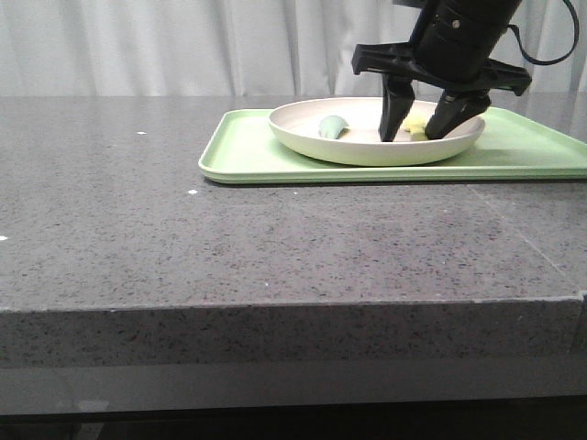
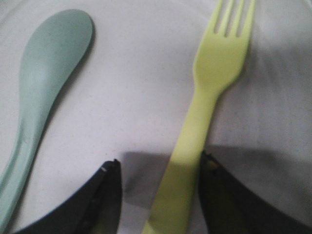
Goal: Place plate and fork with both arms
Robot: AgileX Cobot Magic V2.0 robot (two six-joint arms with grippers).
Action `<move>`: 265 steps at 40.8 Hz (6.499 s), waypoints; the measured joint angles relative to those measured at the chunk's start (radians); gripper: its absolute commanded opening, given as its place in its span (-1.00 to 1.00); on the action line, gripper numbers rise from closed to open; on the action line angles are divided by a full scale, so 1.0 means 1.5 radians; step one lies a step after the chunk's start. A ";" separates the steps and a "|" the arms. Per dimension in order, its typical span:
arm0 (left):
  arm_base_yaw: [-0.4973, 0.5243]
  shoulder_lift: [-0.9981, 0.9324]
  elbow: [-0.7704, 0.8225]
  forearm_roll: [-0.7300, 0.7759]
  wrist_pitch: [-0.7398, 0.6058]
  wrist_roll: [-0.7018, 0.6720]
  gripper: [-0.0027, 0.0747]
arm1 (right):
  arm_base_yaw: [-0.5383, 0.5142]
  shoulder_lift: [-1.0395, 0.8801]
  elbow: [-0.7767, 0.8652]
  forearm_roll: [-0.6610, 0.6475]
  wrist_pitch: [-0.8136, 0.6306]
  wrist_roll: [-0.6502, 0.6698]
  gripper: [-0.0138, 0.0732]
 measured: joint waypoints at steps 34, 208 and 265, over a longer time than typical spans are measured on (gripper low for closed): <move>0.000 0.000 0.000 0.000 0.000 0.000 -0.98 | -0.047 -0.076 0.000 0.001 0.001 0.000 -0.70; 0.000 0.000 0.000 0.001 -0.001 0.000 -0.98 | -0.158 -1.223 0.813 -0.059 -0.226 -0.061 -0.83; 0.086 -0.263 0.299 0.013 -0.058 0.035 -0.98 | -0.158 -1.223 0.813 -0.059 -0.228 -0.061 -0.83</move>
